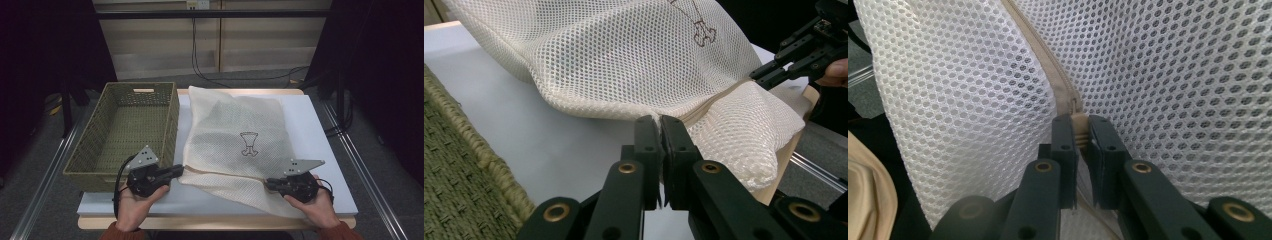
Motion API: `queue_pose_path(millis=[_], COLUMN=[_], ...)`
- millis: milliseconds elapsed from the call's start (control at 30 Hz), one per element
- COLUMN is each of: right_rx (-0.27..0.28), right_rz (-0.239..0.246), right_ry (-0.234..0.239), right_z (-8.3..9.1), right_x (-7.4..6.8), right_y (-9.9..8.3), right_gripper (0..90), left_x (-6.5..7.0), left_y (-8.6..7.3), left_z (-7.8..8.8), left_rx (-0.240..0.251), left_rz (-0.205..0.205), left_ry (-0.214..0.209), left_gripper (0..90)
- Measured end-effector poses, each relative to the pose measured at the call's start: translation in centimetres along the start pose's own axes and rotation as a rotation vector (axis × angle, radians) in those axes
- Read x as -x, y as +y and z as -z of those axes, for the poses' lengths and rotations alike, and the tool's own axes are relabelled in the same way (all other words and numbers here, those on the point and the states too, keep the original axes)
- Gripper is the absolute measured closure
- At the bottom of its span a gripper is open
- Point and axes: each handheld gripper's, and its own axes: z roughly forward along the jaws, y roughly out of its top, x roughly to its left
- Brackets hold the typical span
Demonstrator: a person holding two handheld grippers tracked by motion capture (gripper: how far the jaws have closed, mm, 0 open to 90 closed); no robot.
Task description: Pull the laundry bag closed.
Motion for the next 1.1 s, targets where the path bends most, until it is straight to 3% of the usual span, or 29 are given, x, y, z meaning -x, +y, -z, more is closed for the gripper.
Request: queue_pose_path(millis=[1100], right_rx=[0.004], right_rz=[-0.042], right_ry=[-0.054], right_z=[1.8], right_x=[1.1], right_y=[-1.9], right_gripper=[83.0], left_x=[-0.1], left_y=[0.0], left_z=[0.1], left_rx=[-0.001], left_rz=[0.005], left_ry=[-0.007], left_gripper=[86.9])
